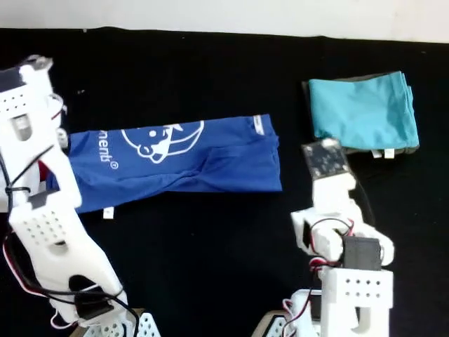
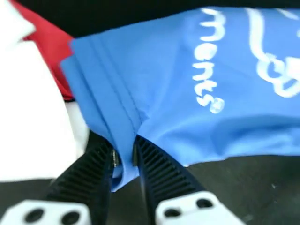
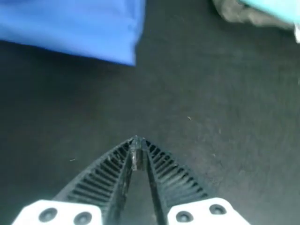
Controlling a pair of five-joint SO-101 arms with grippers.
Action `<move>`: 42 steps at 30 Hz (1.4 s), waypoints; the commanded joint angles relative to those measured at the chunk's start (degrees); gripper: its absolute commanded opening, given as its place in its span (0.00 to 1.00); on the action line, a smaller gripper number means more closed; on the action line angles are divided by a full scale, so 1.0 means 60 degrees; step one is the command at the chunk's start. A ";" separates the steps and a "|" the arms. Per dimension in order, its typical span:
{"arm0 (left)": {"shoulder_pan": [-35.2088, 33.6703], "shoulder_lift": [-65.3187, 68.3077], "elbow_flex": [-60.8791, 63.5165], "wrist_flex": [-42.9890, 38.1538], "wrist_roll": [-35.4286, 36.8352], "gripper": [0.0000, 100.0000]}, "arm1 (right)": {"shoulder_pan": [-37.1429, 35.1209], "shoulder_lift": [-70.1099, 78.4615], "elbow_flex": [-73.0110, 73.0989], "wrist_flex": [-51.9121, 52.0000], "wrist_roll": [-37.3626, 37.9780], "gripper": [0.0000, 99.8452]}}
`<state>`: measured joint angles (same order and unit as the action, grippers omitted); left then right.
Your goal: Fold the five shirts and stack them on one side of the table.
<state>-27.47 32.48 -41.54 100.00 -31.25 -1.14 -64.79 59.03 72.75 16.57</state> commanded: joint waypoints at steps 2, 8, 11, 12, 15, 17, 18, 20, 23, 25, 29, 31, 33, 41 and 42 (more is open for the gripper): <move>0.1853 -0.2894 0.1092 0.0190 0.0190 0.01 | 0.1634 -0.0183 0.1956 -0.2015 0.0249 0.02; 0.4945 -0.3963 0.1326 0.0147 0.1128 0.01 | 0.2440 -0.0183 0.3963 -0.3568 0.0674 0.02; 0.6308 -0.3934 0.1370 -0.0147 0.1495 0.01 | 0.2615 -0.0183 0.4784 -0.4418 0.0674 0.02; 0.6689 -0.3934 0.1370 -0.0440 0.1597 0.01 | 0.2674 -0.0183 0.5048 -0.4667 0.0674 0.02; 0.7509 -0.3934 0.1385 -0.1480 0.1758 0.01 | 0.2762 -0.0183 0.5810 -0.5341 0.0674 0.02; 0.7890 -0.3744 0.1385 -0.2081 0.1758 0.01 | 0.2777 -0.0183 0.6073 -0.5473 0.0689 0.02; 0.8037 -0.3509 0.1341 -0.2344 0.1758 0.01 | 0.2777 -0.0183 0.6073 -0.5473 0.0689 0.02; 0.8242 -0.3026 0.1326 -0.2886 0.1788 0.01 | 0.2777 -0.0183 0.6073 -0.5487 0.0689 0.02; 0.8491 -0.2410 0.1311 -0.3707 0.2344 0.01 | 0.2777 -0.0183 0.6088 -0.5487 0.0703 0.02; 0.8637 -0.2044 0.1311 -0.4308 0.2564 0.01 | 0.2777 -0.0183 0.6088 -0.5502 0.0689 0.02; 0.8857 -0.1355 0.1311 -0.5348 0.3048 0.01 | 0.2777 -0.0183 0.6103 -0.5516 0.0674 0.02; 0.8989 -0.1121 0.1311 -0.5802 0.3106 0.01 | 0.2777 -0.0183 0.6103 -0.5516 0.0674 0.02; 0.9150 -0.0872 0.1311 -0.6198 0.3106 0.01 | 0.2777 -0.0183 0.6103 -0.5516 0.0674 0.02; 0.9267 0.0051 0.1282 -0.7092 0.3077 0.04 | 0.2777 -0.0183 0.6103 -0.5516 0.0674 0.02; 0.9253 0.0022 0.1092 -0.7062 0.3077 0.08 | 0.2777 -0.0183 0.6103 -0.5516 0.0674 0.02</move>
<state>28.09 33.54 -32.92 59.03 -12.97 14.77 -65.76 94.64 40.66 20.18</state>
